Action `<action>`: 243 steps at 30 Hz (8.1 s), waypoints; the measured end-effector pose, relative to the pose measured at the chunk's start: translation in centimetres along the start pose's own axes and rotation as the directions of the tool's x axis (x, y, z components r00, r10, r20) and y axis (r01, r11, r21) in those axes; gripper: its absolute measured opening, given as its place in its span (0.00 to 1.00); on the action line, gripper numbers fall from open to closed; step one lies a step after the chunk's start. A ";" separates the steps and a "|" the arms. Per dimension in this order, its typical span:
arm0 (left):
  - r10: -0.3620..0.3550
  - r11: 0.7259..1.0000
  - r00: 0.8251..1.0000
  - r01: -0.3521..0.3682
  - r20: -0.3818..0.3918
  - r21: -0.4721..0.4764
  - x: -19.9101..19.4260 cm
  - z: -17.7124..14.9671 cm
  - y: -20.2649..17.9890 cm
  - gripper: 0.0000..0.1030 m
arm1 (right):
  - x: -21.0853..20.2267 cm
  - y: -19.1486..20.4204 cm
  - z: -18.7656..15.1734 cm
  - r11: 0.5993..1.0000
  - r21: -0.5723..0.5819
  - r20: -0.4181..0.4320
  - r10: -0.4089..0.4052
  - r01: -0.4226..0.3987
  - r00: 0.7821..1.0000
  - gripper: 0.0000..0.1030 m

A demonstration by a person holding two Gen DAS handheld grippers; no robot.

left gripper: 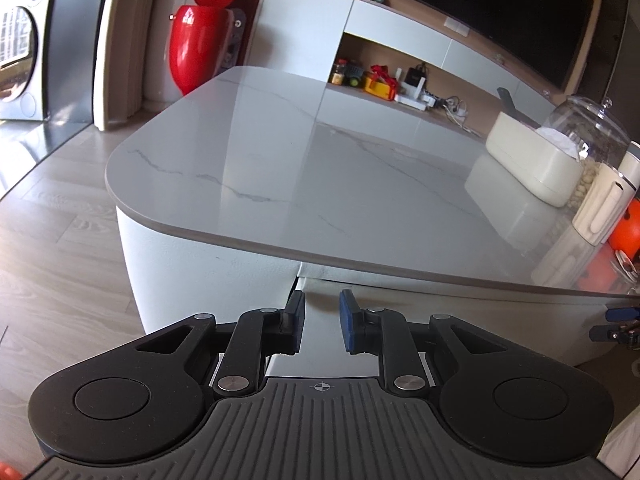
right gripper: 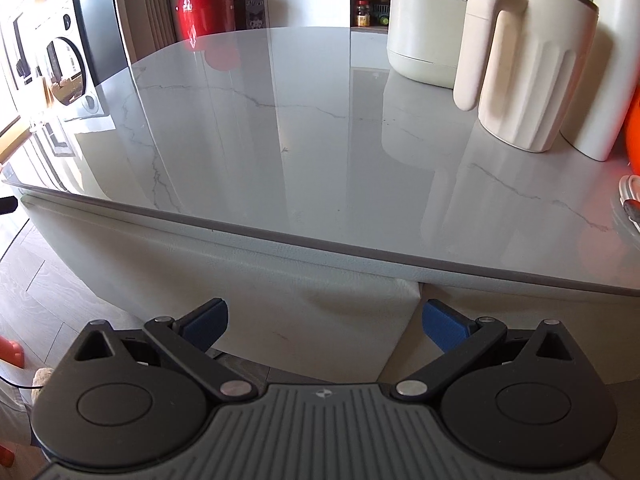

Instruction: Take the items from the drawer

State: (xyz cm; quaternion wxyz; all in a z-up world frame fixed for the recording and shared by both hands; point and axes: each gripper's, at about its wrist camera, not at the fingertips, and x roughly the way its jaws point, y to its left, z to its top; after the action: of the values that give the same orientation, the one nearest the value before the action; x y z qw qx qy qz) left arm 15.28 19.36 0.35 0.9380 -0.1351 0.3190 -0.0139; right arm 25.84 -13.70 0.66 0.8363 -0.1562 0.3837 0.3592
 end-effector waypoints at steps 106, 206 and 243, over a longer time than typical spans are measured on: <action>0.181 0.982 0.983 -0.182 0.013 0.049 2.0 -1.8 -11.9 0.28 | 2.1 6.9 1.3 0.983 0.109 0.127 -0.159 0.145 0.979 1.00; -0.048 0.848 0.795 0.353 -0.605 0.396 8.4 -3.8 -18.7 0.26 | -1.2 5.4 -2.3 0.953 0.189 -0.330 0.290 -0.238 0.899 1.00; 0.159 0.980 0.823 -0.064 -0.546 0.189 16.1 -2.0 -12.8 0.31 | -1.0 5.0 -3.0 0.930 0.146 -0.298 0.366 -0.337 0.882 1.00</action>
State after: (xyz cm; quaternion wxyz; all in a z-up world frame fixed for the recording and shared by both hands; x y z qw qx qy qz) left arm 27.62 4.70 -7.39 0.8109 -0.0295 0.5840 -0.0238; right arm 20.21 -12.34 -0.49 0.6898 -0.1023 0.5518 0.4573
